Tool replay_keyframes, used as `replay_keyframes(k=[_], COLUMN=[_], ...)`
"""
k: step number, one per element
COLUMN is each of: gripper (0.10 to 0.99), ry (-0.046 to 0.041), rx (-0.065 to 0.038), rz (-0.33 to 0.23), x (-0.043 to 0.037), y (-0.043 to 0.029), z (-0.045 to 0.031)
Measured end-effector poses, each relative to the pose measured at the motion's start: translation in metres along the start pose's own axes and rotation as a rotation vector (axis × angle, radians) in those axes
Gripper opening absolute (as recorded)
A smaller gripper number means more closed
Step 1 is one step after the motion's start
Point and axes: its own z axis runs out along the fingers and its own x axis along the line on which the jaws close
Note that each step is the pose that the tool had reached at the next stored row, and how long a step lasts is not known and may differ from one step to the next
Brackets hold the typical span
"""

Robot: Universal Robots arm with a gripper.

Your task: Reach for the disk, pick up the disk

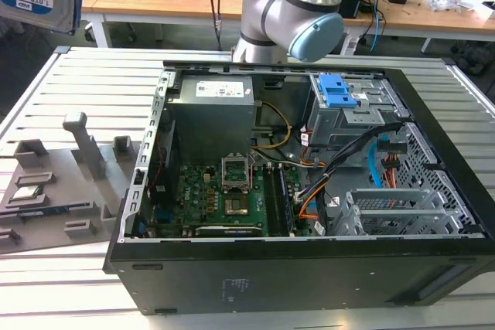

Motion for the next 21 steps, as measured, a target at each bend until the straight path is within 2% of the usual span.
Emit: replay_keyframes(k=[2, 4, 13, 18, 20, 21], gripper=[0.369, 0.369, 0.369, 0.369, 0.369, 0.369], ry=[-0.0001, -0.0003, -0.0006, -0.0009, -0.0010, -0.0011], rx=[-0.001, -0.002, -0.005, -0.007, -0.008, -0.008], rz=[0.000, 0.000, 0.000, 0.000, 0.000, 0.000], x=[0.0011, 0.0027, 0.0073, 0.0106, 0.0114, 0.0121], y=[-0.0082, -0.0217, -0.0573, -0.0836, -0.0895, -0.0949], z=[-0.0005, -0.0010, -0.0027, -0.0039, -0.0042, -0.0044])
